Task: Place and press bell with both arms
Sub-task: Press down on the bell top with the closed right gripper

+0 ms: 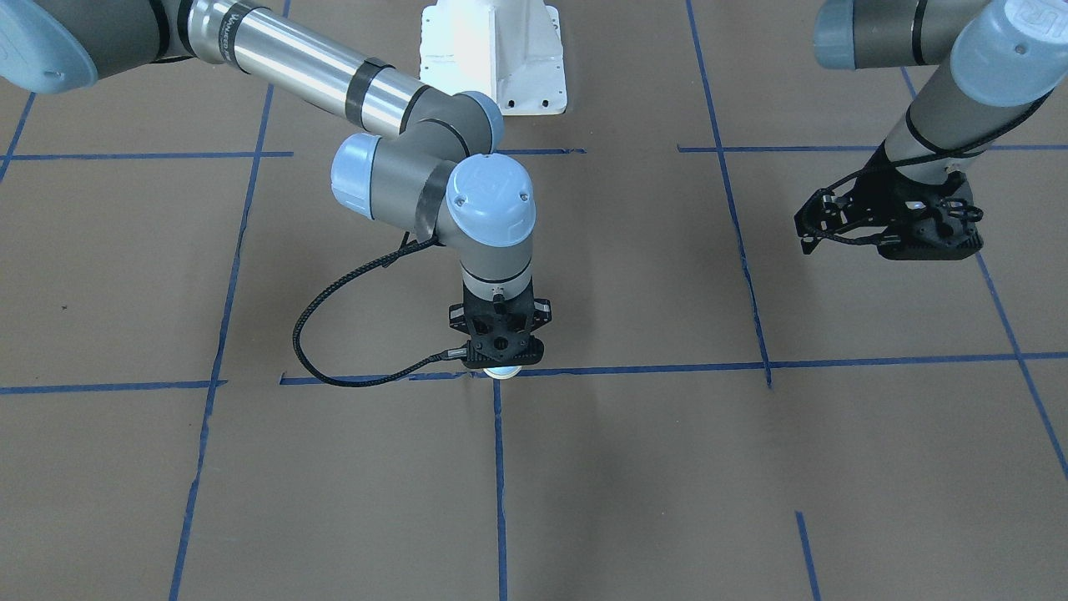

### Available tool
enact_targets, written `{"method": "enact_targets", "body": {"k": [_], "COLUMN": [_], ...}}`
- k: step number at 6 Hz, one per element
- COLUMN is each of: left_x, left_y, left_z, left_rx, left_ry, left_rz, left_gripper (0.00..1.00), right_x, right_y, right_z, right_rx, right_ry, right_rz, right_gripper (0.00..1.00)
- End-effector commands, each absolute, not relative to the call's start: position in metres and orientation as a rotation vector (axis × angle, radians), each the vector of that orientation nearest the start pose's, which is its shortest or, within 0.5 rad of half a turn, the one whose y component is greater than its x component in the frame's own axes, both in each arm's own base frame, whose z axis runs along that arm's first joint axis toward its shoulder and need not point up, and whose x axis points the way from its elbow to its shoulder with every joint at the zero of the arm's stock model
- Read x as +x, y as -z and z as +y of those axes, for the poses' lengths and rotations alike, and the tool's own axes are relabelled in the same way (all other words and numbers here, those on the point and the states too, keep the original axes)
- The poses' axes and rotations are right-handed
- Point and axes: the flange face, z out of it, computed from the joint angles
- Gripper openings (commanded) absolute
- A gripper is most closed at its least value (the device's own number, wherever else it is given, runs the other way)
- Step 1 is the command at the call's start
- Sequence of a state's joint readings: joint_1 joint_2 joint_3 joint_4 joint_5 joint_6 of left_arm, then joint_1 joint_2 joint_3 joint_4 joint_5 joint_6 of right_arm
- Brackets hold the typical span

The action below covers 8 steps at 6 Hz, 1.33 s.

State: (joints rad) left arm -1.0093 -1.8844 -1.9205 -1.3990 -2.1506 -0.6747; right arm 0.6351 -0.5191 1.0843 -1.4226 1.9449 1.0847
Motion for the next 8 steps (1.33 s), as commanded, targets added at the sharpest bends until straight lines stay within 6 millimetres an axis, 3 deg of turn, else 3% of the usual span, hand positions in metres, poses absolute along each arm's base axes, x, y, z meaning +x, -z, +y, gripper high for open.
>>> {"method": "enact_targets", "body": {"k": [1, 4, 5, 6, 7, 8], "left_x": [0.237, 0.237, 0.237, 0.237, 0.237, 0.239], "left_y": [-0.351, -0.353, -0.351, -0.351, -0.352, -0.352], "left_z": [-0.521, -0.522, -0.521, -0.521, -0.522, -0.521], "left_rx": [0.055, 0.052, 0.054, 0.053, 0.052, 0.043], "left_ry": [-0.028, -0.025, -0.026, -0.025, -0.024, -0.003], "left_rz": [0.741, 0.739, 0.741, 0.741, 0.740, 0.742], "left_gripper": [1.00, 1.00, 1.00, 1.00, 1.00, 1.00], "right_x": [-0.621, -0.623, -0.621, -0.611, -0.592, -0.573], "right_y": [-0.178, -0.180, -0.175, -0.152, -0.140, -0.134], "right_z": [-0.577, -0.576, -0.577, -0.585, -0.598, -0.611], "right_rx": [0.066, 0.063, 0.070, 0.081, 0.068, 0.056], "right_ry": [-0.007, -0.005, 0.000, -0.004, -0.014, -0.032], "right_rz": [-0.775, -0.771, -0.777, -0.808, -0.838, -0.859], "right_gripper": [0.02, 0.03, 0.04, 0.07, 0.26, 0.90]}}
